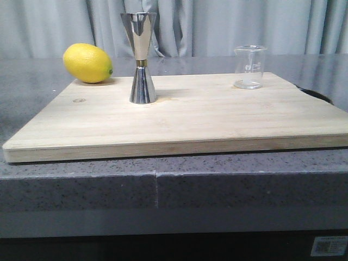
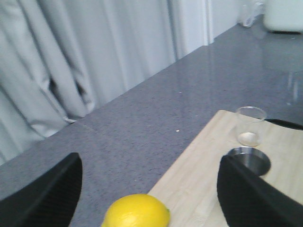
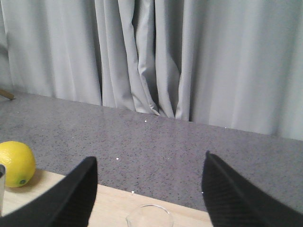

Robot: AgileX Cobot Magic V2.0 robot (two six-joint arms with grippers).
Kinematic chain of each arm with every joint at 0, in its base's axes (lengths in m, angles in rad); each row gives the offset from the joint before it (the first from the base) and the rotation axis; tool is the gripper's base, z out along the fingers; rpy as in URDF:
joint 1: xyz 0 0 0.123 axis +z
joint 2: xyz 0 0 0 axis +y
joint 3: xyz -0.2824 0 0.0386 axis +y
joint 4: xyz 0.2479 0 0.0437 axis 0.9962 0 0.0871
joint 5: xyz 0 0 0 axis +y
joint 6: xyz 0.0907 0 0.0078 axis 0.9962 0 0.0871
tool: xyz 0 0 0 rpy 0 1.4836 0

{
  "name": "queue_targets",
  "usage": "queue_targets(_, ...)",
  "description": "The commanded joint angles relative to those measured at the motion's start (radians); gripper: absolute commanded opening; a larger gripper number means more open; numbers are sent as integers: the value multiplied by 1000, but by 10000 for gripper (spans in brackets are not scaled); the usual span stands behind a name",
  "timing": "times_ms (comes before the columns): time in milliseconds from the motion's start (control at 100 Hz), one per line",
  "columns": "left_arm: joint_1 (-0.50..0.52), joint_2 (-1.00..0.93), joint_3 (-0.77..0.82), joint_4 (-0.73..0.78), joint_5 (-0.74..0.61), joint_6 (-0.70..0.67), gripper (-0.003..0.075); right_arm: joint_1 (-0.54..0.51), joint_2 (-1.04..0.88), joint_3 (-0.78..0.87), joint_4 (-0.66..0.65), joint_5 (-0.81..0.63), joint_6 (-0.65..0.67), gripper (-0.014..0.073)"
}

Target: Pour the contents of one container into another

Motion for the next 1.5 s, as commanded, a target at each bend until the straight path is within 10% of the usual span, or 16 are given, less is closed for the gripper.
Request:
queue_targets(0,7,-69,-26,-31,-89,-61,546,-6,-56,-30,10,-22,-66,428)
queue_targets(270,7,-182,-26,47,-284,-196,536,-6,-194,-128,3,372,-96,428)
queue_targets(940,7,-535,297,95,-710,-361,506,-6,-469,-135,-99,752,-96,414)
queue_targets(1490,7,-657,426,31,-682,-361,97,-6,-509,-131,-101,783,-96,22)
